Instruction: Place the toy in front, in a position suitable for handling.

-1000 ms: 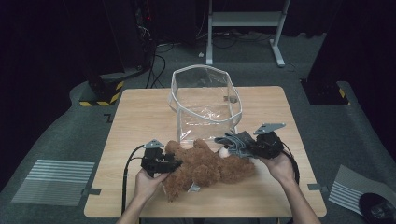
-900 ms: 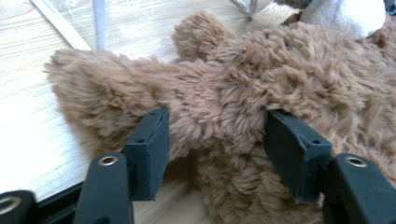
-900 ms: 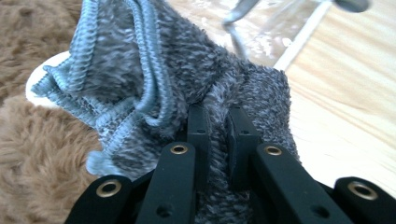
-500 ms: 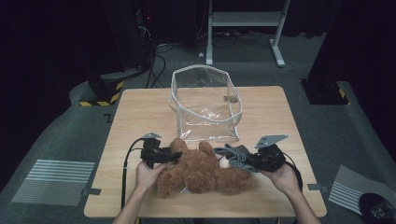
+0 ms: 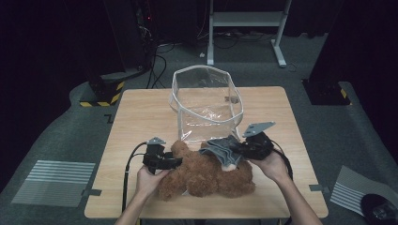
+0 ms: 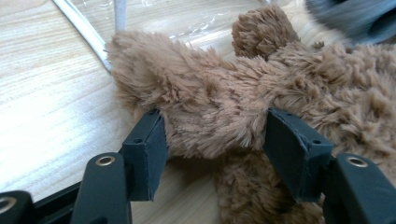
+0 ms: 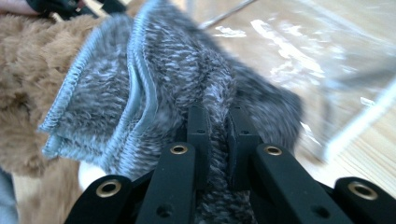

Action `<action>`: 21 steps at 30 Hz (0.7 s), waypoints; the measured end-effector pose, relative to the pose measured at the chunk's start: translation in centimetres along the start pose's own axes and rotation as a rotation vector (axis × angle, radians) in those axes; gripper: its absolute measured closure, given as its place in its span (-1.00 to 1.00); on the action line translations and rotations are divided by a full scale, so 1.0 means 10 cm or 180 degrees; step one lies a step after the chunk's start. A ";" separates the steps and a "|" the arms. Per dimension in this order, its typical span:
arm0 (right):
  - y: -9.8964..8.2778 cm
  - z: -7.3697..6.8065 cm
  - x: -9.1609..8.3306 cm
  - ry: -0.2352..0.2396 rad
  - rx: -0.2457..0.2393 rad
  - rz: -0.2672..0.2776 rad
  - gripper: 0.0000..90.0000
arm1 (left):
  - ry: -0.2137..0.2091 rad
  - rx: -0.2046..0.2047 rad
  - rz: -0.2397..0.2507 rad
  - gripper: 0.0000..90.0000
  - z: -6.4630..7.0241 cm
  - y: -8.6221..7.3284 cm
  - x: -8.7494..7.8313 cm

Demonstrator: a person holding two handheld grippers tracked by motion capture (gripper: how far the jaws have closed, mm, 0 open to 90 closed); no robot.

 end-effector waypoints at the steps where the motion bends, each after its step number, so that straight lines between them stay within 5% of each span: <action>1: 0.03 -0.02 0.07 0.0056 -0.0021 -0.0053 0.82 | -0.0005 0.0003 0.0002 -0.11 0.00 -0.01 0.00; 7: 0.01 0.05 0.28 0.0216 0.0031 -0.0351 0.82 | -0.0010 0.0041 -0.0012 -0.11 0.03 -0.06 -0.02; 13: -0.16 0.25 0.30 0.0029 0.0145 -0.0479 0.82 | -0.0043 0.0025 -0.0002 -0.11 0.02 -0.08 -0.02; 21: -0.13 0.07 0.35 0.0256 -0.0027 -0.0406 0.83 | -0.0057 0.0004 0.0060 -0.20 -0.01 0.03 -0.07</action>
Point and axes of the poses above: each handheld gripper's, and its own axes: x roughly forward along the jaws, y roughly out of its top, z roughly to its right, the point moved 4 cm from there along x, roughly forward along the jaws, and after that the axes turned 6 degrees about x, right-handed, at the moved point
